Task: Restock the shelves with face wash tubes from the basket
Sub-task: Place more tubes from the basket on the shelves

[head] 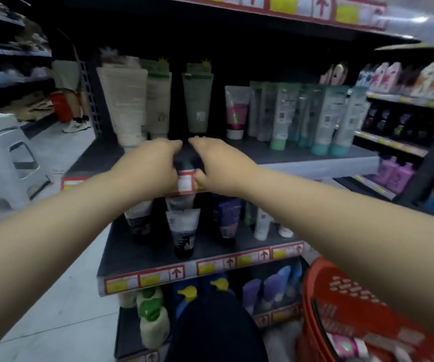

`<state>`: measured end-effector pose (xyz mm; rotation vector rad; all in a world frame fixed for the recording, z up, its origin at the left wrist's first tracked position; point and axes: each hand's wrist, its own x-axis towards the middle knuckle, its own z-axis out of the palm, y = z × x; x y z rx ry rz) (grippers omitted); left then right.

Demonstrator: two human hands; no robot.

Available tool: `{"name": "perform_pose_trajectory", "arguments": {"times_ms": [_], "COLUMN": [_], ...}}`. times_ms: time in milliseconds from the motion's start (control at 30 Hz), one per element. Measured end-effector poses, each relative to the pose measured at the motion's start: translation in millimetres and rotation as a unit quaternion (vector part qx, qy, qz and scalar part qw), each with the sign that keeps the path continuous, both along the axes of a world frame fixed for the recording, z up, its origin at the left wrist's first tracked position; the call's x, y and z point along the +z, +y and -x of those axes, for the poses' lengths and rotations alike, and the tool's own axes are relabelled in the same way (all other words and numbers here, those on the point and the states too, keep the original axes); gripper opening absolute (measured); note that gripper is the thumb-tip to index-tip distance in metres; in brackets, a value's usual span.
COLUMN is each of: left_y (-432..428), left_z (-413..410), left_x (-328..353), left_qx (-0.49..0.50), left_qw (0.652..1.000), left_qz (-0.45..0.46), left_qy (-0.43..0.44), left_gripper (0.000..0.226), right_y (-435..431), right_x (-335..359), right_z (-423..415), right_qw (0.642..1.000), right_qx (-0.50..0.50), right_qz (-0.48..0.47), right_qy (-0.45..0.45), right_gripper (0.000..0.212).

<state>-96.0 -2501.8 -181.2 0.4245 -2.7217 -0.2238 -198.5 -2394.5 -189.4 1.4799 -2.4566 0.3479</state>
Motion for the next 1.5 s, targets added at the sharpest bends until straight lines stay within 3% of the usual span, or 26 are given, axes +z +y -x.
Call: {"name": "perform_pose_trajectory", "arguments": {"times_ms": [100,333,433,800,1000,1200,1333,1500], "left_y": [46,166,209,338,397,440,460,472], "left_z": [21,74,103,200,243,266,272,275], "left_x": [-15,-61,-89,-210,-287,-372,-418,-474], "left_qx": [-0.039,-0.198,-0.24,-0.35,-0.374,-0.387,-0.39,-0.358], "left_qw": [0.998,0.968,0.954,0.89,0.85,0.805,0.764,0.736], "left_qz": [0.035,0.089,0.112,0.135,0.142,0.095,0.007,-0.107], "left_qy": [-0.038,-0.124,-0.138,-0.258,-0.344,-0.439,-0.514,-0.565], "left_gripper": [0.061,0.04,0.034,0.058,0.069,0.059,0.041,0.03], "right_y": [56,194,246,372,426,462,468,468], "right_x": [-16,-64,-85,-205,-280,-355,-403,-463], "right_z": [2,24,34,93,137,169,171,159], "right_qw": [0.998,0.983,0.973,0.928,0.896,0.836,0.767,0.74], "right_qx": [-0.033,-0.136,-0.173,-0.259,-0.282,-0.287,-0.218,-0.187], "right_qz": [-0.046,-0.12,-0.153,-0.227,-0.262,-0.341,-0.48,-0.499], "right_qy": [0.028,0.014,0.002,-0.142,-0.22,-0.321,-0.367,-0.411], "right_gripper": [0.062,0.056,0.064,0.08,0.069,0.051,0.047,0.053]}}
